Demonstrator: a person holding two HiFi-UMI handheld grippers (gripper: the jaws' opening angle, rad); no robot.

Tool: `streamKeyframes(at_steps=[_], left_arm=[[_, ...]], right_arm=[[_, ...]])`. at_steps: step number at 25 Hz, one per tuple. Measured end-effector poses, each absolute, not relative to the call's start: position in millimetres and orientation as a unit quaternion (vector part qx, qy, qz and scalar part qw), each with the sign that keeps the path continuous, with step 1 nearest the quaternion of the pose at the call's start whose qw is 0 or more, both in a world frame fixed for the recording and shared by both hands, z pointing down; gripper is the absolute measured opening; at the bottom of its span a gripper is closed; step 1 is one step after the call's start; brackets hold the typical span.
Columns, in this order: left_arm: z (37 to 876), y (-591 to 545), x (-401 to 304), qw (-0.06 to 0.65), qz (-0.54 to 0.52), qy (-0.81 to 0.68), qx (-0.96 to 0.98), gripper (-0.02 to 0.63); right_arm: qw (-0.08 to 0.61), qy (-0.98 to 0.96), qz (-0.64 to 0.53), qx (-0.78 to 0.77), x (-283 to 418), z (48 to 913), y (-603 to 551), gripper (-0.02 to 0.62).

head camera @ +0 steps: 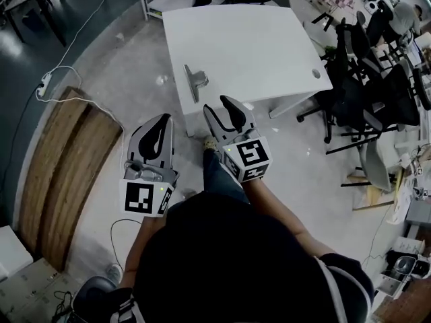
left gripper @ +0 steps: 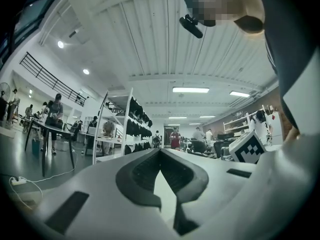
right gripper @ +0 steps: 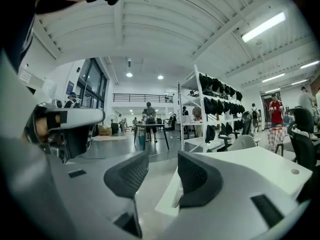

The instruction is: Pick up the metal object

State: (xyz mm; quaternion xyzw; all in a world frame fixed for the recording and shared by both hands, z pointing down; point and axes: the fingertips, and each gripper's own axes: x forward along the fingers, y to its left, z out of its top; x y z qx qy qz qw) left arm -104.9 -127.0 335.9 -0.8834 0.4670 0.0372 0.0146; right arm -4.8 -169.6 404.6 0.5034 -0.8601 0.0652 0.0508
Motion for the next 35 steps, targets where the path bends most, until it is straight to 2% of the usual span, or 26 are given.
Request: streamKeyframes(at_steps=[7,13,23,30,35], left_arm=[[345.3,-218.9,-70.7,0.009,0.022,0.466,-0.884,0.023],[368.7,-291.4,-73.1,-0.011,0.0,0.491,-0.871,0.023],[403.9,-365.1,-66.9,-0.046,-0.021,0.517,-0.854,0.023],[423.4,-379.8,-77.1,-0.073,-0.029,0.523,-0.849,0.023],[429.2,-387.3,-85.0,-0.078,-0.035,0.523,-0.848,0.023]], right_arm=[[0.109,-0.875,0.084,0.464,10.3,446.8,-265.6,0.173],[0.159,-0.889,0.114,0.413,-1.1,495.3,-335.3,0.173],[0.232,-0.904,0.172,0.314,-18.7,571.2,-383.5,0.173],[0.263,-0.884,0.254,0.29,-22.9,612.8,-390.8,0.173],[0.248,-0.858,0.364,0.264,-27.6,632.6,-393.4,0.173]])
